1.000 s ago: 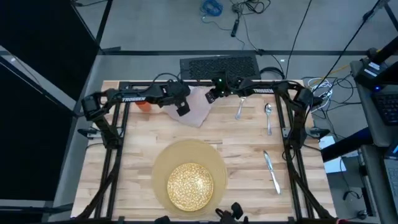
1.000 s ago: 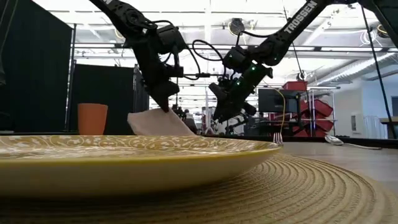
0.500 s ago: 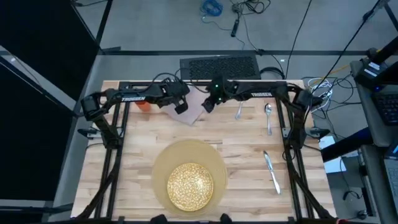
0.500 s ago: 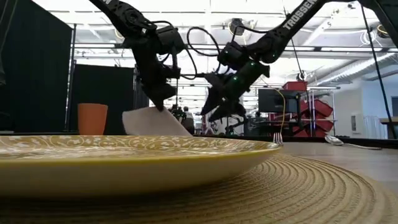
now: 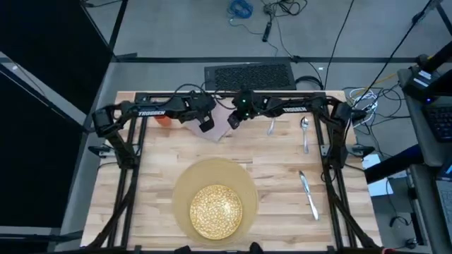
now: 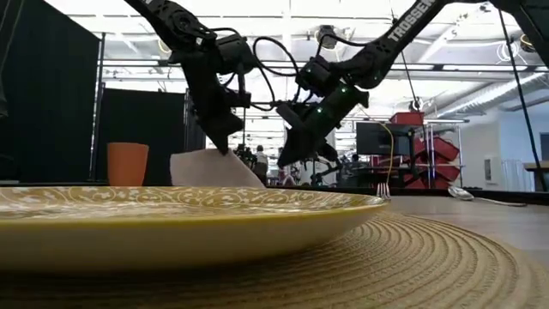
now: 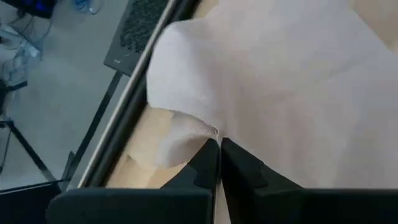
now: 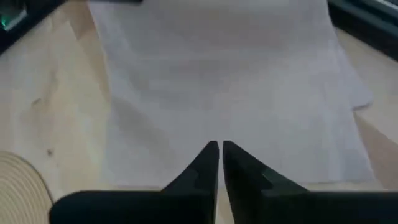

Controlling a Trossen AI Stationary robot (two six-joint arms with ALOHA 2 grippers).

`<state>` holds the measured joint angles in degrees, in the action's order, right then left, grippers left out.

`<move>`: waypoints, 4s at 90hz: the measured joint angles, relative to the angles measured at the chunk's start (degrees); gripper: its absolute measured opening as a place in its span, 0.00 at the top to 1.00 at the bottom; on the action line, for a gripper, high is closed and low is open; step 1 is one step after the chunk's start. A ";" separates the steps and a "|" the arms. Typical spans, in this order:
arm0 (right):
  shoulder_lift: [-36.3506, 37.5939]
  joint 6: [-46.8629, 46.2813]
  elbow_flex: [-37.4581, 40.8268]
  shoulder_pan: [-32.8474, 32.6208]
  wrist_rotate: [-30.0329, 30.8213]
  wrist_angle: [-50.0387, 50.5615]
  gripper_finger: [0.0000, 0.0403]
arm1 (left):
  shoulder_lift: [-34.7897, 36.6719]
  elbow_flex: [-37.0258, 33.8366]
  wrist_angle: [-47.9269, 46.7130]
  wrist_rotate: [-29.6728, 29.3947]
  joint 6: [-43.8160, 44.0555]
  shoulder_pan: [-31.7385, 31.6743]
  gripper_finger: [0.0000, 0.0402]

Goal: Set table place
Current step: Fold the light orange napkin on the table

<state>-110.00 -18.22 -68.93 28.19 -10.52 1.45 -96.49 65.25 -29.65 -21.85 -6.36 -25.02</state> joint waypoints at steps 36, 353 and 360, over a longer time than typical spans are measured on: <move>0.00 0.33 -0.02 0.11 -0.35 0.72 1.00 | -0.44 0.00 0.82 -1.45 -4.71 -0.09 0.78; 15.45 11.45 0.24 3.38 5.92 17.32 1.00 | -1.33 -4.96 2.74 35.90 7.51 -19.87 0.62; 15.45 11.54 0.24 3.36 5.90 17.47 1.00 | -2.41 -4.96 2.63 35.13 7.24 -19.85 0.62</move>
<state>-94.54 -6.68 -68.69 31.55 -4.62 18.92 -98.90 60.29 -27.02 13.28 0.88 -44.86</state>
